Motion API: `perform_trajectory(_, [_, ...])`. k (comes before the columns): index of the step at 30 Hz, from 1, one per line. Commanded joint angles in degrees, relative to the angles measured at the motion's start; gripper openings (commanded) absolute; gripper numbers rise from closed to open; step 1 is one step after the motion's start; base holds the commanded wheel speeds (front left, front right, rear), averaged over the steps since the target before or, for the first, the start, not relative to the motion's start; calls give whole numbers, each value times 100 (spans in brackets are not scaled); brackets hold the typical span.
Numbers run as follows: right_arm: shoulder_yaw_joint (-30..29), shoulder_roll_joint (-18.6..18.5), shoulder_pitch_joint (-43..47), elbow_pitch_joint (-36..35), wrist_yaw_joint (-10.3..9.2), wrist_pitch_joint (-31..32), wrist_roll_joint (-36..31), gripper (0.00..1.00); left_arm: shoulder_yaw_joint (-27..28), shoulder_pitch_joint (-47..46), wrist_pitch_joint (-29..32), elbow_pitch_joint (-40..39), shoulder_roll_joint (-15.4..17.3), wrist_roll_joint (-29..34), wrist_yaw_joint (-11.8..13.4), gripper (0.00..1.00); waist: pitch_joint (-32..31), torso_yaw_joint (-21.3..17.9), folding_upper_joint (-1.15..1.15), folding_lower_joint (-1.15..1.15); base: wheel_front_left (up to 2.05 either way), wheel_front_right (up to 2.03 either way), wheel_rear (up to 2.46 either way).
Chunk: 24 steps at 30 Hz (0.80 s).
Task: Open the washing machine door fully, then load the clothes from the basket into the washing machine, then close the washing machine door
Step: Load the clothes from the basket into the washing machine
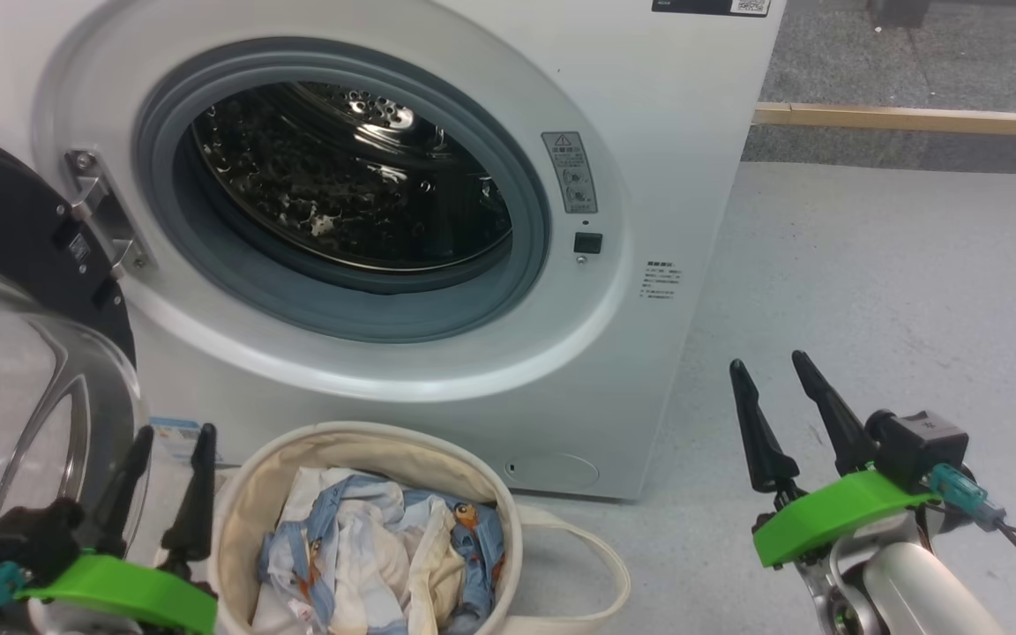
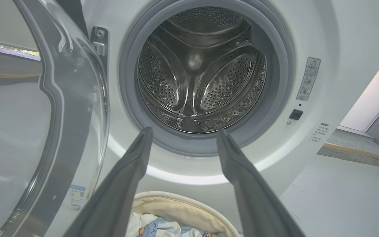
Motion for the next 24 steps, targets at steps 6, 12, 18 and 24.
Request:
perform_trajectory(6, [19, -47, -123, -86, 5, -71, -80, 100, 160, -438, -51, -127, -83, 61, 61, 100, 47, -67, 0, 0, 0, 0, 0])
perform_trajectory(12, [29, -46, -142, -57, 5, -71, -92, 100, 231, -542, -51, -62, -196, 236, 142, 100, 104, -140, 0, 0, 0, 0, 0])
perform_trajectory(18, [30, -60, -155, -58, 5, -71, -108, 100, 295, -603, -51, -61, -327, 589, 180, 100, 168, -180, 0, 0, 0, 0, 0])
perform_trajectory(24, [24, -75, -149, -43, 5, -71, -130, 100, 386, -631, -51, 113, -517, 626, 79, 100, 233, -217, 0, 0, 0, 0, 0])
